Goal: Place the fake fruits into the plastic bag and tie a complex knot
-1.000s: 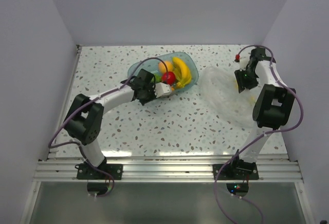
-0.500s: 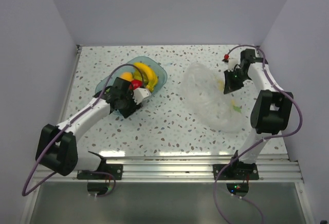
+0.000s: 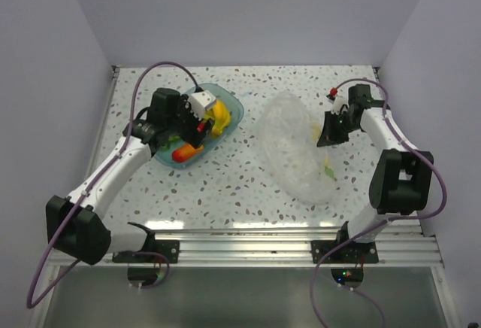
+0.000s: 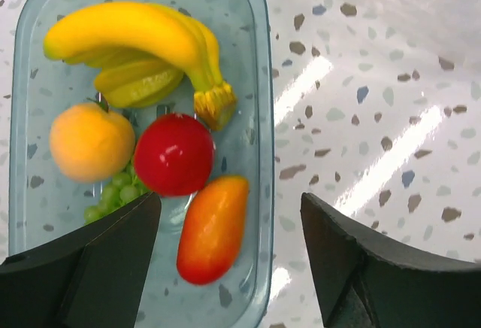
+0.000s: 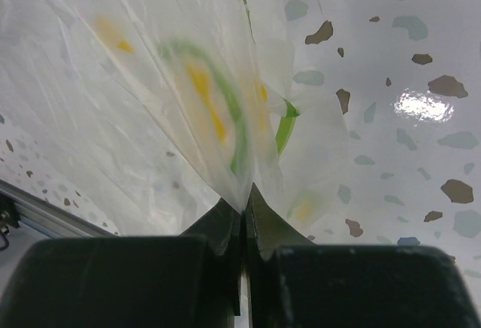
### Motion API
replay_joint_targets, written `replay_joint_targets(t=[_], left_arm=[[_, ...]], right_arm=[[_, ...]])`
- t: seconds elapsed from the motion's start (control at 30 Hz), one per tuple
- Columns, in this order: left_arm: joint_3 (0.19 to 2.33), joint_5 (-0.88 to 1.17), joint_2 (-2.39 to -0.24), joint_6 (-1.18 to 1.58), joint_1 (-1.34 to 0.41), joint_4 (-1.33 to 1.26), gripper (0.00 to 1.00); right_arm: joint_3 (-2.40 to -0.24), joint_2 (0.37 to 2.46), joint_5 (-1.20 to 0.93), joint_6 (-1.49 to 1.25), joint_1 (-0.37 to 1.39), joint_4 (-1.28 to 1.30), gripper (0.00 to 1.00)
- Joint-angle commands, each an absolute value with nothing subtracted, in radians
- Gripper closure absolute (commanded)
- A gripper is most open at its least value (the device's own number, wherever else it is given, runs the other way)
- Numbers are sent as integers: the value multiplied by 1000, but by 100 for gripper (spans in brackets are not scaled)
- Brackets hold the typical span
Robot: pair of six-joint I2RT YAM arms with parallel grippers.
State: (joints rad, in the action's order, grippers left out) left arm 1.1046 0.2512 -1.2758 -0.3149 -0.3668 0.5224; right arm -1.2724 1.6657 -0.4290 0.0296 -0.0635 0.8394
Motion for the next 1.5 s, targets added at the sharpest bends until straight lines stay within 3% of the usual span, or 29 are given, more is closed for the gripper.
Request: replay_joint_targets(t=[0.0, 0.43, 0.6, 0.8, 0.83, 0.93, 1.07, 1.23, 1.47], left_arm=[[1164, 288, -1380, -169, -362, 355, 21], [1331, 258, -1782, -161, -362, 268, 29], [1342, 278, -1859, -161, -362, 238, 46], [1370, 281, -1921, -144, -362, 241, 56], [1371, 282, -1922, -143, -362, 242, 60], [1384, 281, -1892, -149, -362, 264, 82], [1396, 314, -1778, -175, -362, 305, 100], [1440, 365, -1639, -216, -397, 367, 100], [1419, 423, -1539, -193, -586, 345, 100]], right_arm=[[-1255, 1612, -431, -48, -61, 767, 100], [-1266, 1649, -483, -26, -61, 795, 100], [-1270, 1663, -499, -17, -63, 804, 100], [-1269, 1681, -520, -11, -61, 807, 100], [-1269, 1683, -523, -11, -61, 807, 100], [-1269, 1686, -541, -12, -61, 805, 100], [-1272, 1693, -564, -17, -61, 805, 100], [-1270, 1701, -613, -31, -61, 804, 100], [-1246, 1700, -672, -63, -63, 782, 100]])
